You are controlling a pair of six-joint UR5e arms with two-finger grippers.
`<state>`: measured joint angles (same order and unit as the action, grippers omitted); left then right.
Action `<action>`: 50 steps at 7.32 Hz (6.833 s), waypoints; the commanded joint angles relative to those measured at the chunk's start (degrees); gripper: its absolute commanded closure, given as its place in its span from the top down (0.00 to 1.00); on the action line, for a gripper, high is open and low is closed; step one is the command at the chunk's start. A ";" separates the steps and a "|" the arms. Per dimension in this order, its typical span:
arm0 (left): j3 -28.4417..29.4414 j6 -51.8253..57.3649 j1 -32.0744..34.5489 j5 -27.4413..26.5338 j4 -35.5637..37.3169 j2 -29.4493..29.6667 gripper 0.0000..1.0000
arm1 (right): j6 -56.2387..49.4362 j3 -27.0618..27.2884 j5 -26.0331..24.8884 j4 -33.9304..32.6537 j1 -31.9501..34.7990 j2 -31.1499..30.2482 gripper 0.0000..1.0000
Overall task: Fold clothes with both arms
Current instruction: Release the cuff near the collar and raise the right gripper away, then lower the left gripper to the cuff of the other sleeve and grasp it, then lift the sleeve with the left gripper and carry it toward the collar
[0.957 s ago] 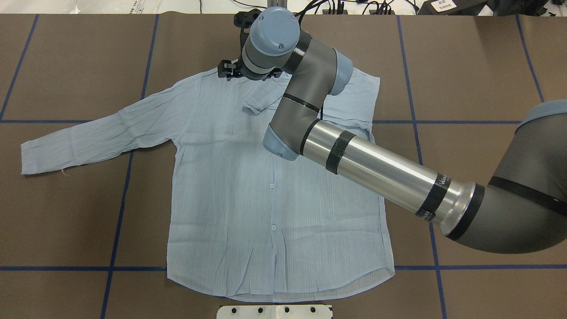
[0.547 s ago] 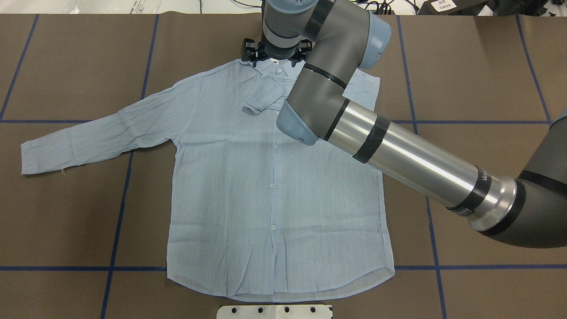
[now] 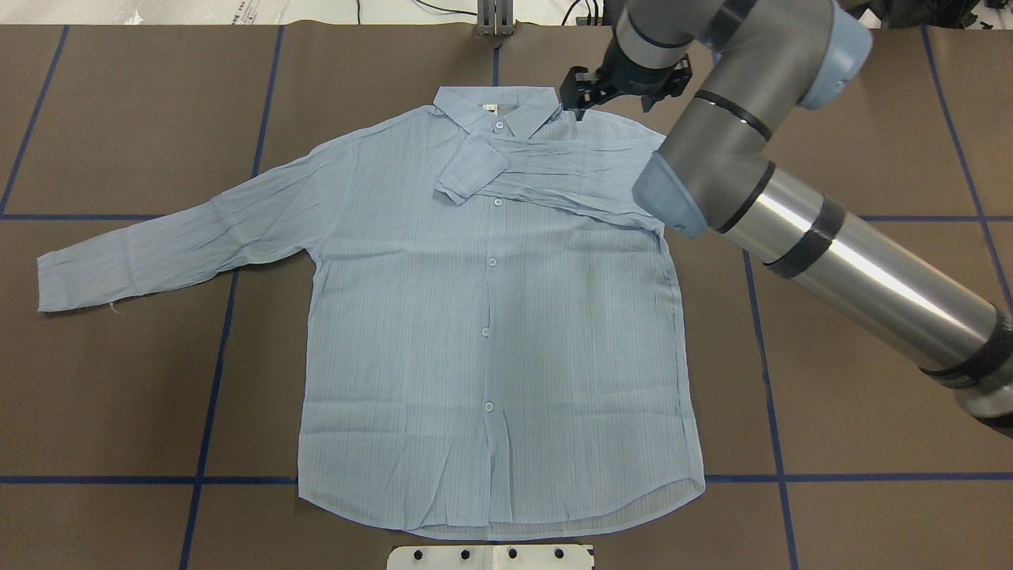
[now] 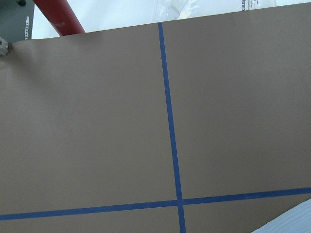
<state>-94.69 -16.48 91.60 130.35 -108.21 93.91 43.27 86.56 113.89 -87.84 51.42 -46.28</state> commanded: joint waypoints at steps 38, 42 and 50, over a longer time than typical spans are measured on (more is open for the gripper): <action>5.30 -52.43 -41.24 -24.36 -33.29 -13.67 0.61 | -16.47 6.95 13.73 -4.88 12.39 -13.22 1.00; 5.39 -52.43 -42.03 -24.36 -33.21 -13.76 0.56 | -16.47 6.95 13.64 -4.88 12.48 -13.31 1.00; -3.09 -51.90 -41.85 -24.09 -26.74 -15.16 0.00 | -16.55 7.04 13.90 -4.88 12.66 -13.22 1.00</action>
<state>-93.61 -68.56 49.65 106.17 -138.91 79.13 26.75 93.59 127.62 -92.72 63.96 -59.50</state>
